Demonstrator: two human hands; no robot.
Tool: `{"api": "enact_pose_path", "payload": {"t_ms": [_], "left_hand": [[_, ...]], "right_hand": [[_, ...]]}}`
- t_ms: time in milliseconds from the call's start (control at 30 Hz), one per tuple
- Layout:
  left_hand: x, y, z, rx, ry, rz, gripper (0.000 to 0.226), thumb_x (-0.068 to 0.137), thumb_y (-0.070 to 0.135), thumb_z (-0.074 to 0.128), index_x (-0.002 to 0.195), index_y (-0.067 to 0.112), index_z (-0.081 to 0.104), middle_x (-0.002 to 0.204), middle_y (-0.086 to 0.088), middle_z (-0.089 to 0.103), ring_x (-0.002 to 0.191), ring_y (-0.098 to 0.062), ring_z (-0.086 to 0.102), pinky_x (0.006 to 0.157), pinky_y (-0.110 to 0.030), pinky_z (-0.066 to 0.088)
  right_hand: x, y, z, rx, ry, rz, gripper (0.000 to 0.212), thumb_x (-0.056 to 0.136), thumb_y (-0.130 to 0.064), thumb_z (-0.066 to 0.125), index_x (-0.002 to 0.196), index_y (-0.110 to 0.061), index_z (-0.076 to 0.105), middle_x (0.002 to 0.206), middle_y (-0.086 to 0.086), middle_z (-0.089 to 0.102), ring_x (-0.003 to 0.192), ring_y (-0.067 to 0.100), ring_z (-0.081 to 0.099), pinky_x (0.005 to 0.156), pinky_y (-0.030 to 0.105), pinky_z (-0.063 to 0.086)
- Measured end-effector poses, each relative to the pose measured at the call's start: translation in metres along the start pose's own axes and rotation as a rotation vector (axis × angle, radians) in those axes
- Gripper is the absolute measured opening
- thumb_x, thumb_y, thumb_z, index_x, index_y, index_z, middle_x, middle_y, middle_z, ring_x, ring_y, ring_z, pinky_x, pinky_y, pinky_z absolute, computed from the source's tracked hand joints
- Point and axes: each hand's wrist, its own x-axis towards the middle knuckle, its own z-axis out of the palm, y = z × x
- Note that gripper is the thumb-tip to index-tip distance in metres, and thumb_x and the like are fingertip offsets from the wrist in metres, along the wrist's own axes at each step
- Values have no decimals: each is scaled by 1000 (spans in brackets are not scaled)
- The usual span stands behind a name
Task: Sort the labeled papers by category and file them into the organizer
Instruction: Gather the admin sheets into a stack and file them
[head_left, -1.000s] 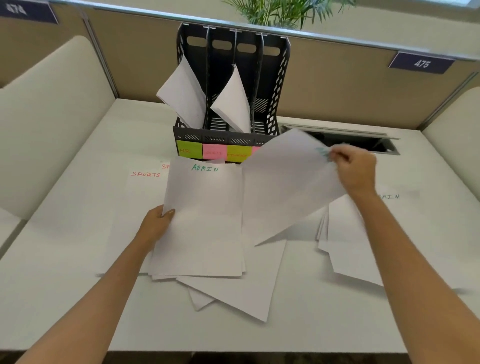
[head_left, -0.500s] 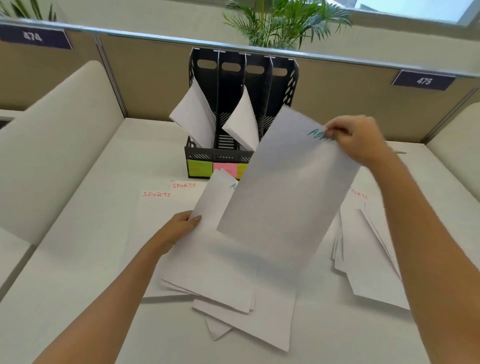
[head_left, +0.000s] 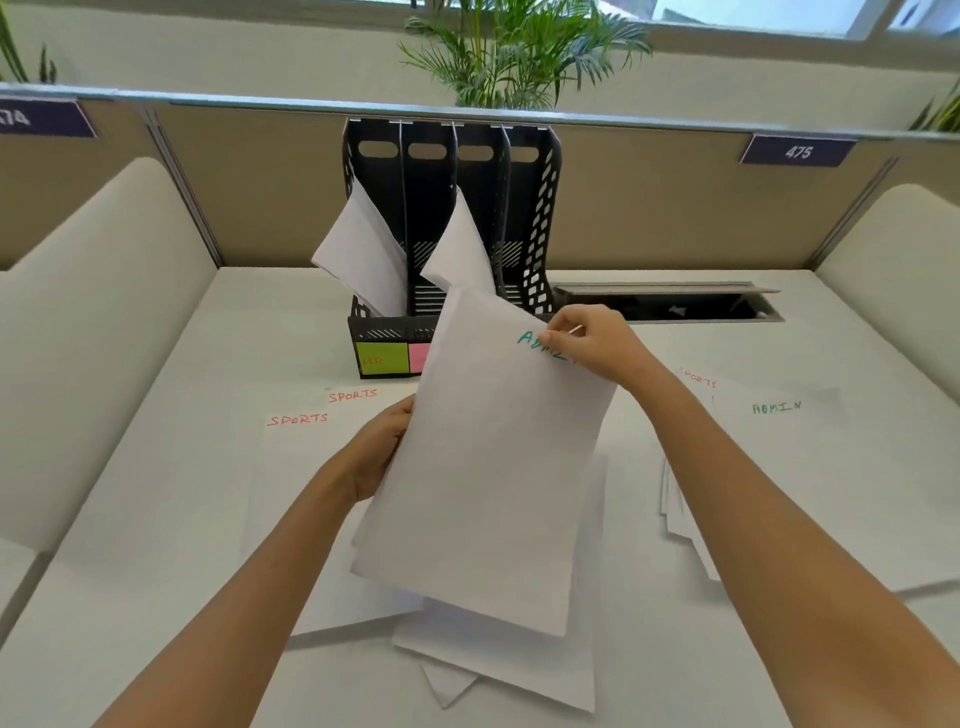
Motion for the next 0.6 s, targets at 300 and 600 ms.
{"api": "enact_pose_path", "payload": {"t_ms": [300, 600], "left_hand": [[6, 3, 35, 107, 68, 0, 115, 51, 89, 53, 143, 20, 43, 140, 0, 49, 129, -15, 50, 110, -32, 39], [34, -14, 86, 256, 15, -39, 69, 57, 48, 86, 114, 15, 66, 100, -1, 77, 93, -24, 73, 73, -35, 60]], "right_hand": [[-8, 20, -16, 4, 167, -21, 13, 82, -26, 71, 79, -14, 70, 70, -7, 62, 67, 5, 52, 55, 9, 35], [-19, 64, -47, 68, 69, -52, 8, 84, -22, 69, 83, -14, 70, 77, -4, 66, 66, 2, 54, 57, 5, 38]]}}
